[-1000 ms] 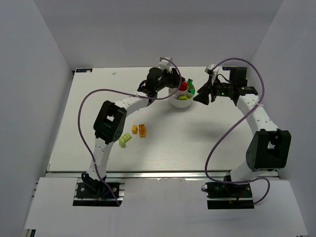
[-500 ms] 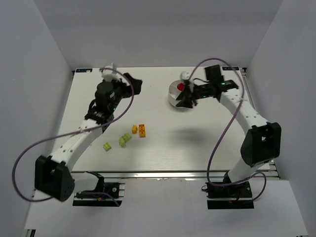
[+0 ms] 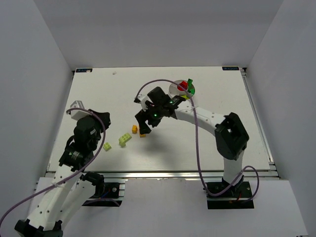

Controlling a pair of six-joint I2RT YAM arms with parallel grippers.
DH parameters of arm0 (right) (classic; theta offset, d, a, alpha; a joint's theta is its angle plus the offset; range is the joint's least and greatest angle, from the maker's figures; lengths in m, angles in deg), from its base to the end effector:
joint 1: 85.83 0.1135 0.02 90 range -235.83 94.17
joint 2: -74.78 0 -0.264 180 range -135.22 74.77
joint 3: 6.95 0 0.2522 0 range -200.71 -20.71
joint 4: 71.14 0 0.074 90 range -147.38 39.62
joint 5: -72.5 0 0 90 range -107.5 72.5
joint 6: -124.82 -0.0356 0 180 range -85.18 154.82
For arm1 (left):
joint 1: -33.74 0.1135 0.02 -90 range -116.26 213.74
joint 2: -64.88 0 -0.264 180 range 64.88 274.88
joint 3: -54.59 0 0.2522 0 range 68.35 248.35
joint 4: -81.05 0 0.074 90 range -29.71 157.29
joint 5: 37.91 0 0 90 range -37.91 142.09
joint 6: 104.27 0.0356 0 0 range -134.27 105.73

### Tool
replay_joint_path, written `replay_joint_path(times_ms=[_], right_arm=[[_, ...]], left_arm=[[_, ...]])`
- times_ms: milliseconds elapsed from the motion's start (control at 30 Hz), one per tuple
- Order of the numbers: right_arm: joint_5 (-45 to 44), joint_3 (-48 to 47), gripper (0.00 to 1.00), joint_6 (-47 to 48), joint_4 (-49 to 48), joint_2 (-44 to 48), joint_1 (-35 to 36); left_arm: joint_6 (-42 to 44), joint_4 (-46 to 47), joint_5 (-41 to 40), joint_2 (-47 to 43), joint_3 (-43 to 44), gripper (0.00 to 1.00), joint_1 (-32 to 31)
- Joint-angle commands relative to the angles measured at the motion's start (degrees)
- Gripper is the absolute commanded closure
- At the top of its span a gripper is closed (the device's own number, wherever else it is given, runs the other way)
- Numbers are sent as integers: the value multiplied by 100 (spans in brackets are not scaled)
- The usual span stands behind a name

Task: Sort the legos into containers by color

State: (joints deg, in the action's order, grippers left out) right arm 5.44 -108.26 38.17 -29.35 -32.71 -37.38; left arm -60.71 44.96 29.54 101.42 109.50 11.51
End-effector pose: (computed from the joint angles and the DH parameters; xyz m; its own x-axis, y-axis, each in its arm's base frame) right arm 0.2692 0.3247 0.2588 -0.4414 -0.5792 -0.6853 -0.8896 0.3823 0.2499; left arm 0.1431 -0.0438 0.3176 -0.2023 -0.6403 -0.7410 -0.1964 0.7678 -0.6098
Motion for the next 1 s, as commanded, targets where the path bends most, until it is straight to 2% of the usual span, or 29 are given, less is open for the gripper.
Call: replay_joint_path(times_ms=[0, 67, 167, 300, 367, 633, 967], right_arm=[[-1009, -674, 15, -1757, 245, -518, 130], [-1211, -817, 14, -2170, 256, -747, 174], [-1405, -834, 14, -2575, 203, -940, 235], [-2002, -860, 18, -2788, 168, -1143, 262], [-2022, -948, 20, -2762, 168, -1318, 262], [-1749, -1273, 25, -2779, 80, -1697, 279], [-1898, -1537, 29, -2876, 45, -2004, 297]], left_arm=[[-489, -930, -382, -321, -98, 79, 27], [-577, -1273, -549, -514, -46, 71, 27], [-700, -1573, -611, -743, -28, 68, 27], [-893, -1784, -584, -963, -98, 57, 27], [-955, -1810, -558, -1025, -124, 53, 27], [-859, -1801, -593, -912, -37, 49, 27], [-841, -1749, -567, -797, -45, 48, 27]])
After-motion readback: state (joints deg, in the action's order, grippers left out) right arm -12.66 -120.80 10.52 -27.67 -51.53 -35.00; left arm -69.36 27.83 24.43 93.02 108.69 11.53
